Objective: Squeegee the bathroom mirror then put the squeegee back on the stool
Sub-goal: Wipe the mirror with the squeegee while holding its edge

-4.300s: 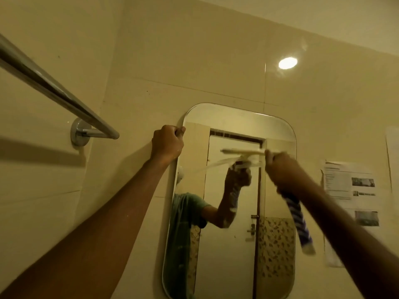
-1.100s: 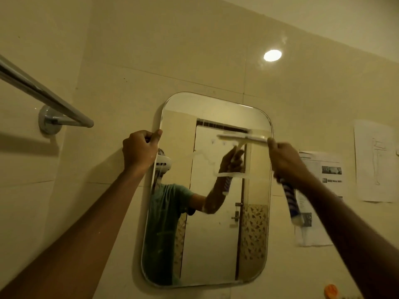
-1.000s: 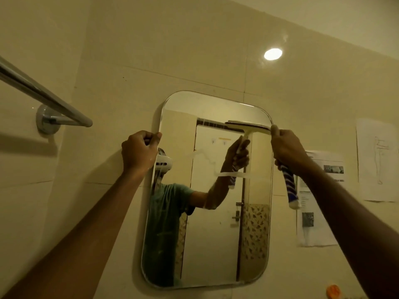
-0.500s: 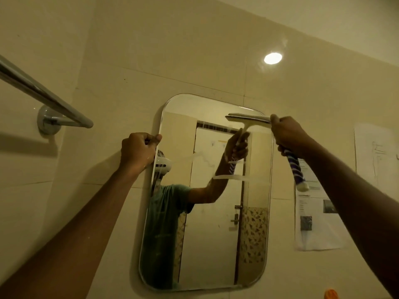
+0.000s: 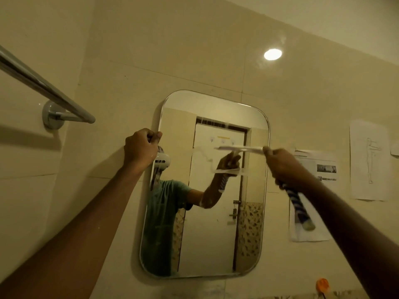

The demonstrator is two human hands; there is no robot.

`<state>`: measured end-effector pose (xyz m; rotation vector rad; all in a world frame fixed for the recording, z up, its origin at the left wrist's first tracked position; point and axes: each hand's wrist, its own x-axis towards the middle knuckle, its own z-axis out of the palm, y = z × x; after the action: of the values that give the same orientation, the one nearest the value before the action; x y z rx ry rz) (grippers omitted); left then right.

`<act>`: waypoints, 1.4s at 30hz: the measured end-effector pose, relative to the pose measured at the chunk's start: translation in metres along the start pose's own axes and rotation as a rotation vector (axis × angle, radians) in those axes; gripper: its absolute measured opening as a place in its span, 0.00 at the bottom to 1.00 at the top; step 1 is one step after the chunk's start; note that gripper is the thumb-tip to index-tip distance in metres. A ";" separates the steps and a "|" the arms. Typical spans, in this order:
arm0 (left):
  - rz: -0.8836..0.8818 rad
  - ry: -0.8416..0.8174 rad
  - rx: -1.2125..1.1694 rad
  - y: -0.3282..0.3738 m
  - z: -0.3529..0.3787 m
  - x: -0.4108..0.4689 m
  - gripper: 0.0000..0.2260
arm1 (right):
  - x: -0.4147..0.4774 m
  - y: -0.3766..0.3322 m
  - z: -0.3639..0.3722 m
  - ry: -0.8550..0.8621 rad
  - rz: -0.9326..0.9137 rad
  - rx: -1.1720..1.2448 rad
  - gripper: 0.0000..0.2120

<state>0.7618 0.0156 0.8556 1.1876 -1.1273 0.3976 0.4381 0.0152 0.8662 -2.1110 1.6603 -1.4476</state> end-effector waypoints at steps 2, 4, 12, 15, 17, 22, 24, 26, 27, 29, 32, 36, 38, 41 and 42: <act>0.017 0.018 0.074 -0.002 0.003 -0.001 0.17 | 0.015 -0.005 -0.011 0.041 0.007 0.042 0.22; 0.030 0.042 0.143 -0.004 0.006 -0.002 0.17 | 0.015 0.005 -0.002 0.046 -0.010 0.069 0.22; 0.051 0.040 0.285 0.000 0.005 -0.005 0.21 | -0.073 0.090 0.084 0.014 0.019 0.117 0.22; -0.011 0.002 0.255 -0.002 0.002 -0.011 0.24 | -0.065 0.083 0.072 0.021 0.034 0.127 0.21; -0.031 -0.016 0.229 -0.008 0.002 -0.017 0.25 | -0.042 0.068 0.050 0.064 0.001 0.137 0.22; -0.009 -0.010 0.199 -0.027 0.004 -0.038 0.25 | -0.018 0.055 0.037 0.107 -0.072 0.165 0.21; -0.001 0.006 0.193 -0.029 0.007 -0.042 0.24 | -0.039 0.077 0.059 0.084 -0.038 0.180 0.22; -0.013 0.018 0.183 -0.029 0.007 -0.043 0.24 | -0.071 0.106 0.088 0.050 0.025 0.208 0.24; -0.018 0.019 0.182 -0.029 0.006 -0.043 0.24 | -0.088 0.118 0.101 0.041 0.061 0.196 0.25; -0.025 0.012 0.181 -0.028 0.005 -0.044 0.25 | -0.113 0.134 0.114 0.021 0.117 0.129 0.25; -0.035 0.005 0.167 -0.028 0.003 -0.044 0.26 | -0.114 0.128 0.106 -0.030 0.105 0.113 0.22; -0.063 -0.021 0.118 -0.032 0.002 -0.040 0.26 | -0.056 0.069 0.063 0.073 -0.038 0.149 0.22; -0.073 -0.034 0.112 -0.033 0.001 -0.040 0.25 | -0.026 0.035 0.045 0.094 -0.091 0.134 0.21; -0.076 -0.056 0.097 -0.034 0.002 -0.039 0.23 | -0.011 0.018 0.042 0.092 -0.110 0.145 0.20; -0.074 -0.056 0.094 -0.035 0.003 -0.039 0.23 | -0.017 0.024 0.050 0.088 -0.107 0.143 0.20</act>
<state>0.7695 0.0110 0.8042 1.3264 -1.1195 0.3661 0.4569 -0.0042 0.8146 -2.1165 1.4423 -1.6587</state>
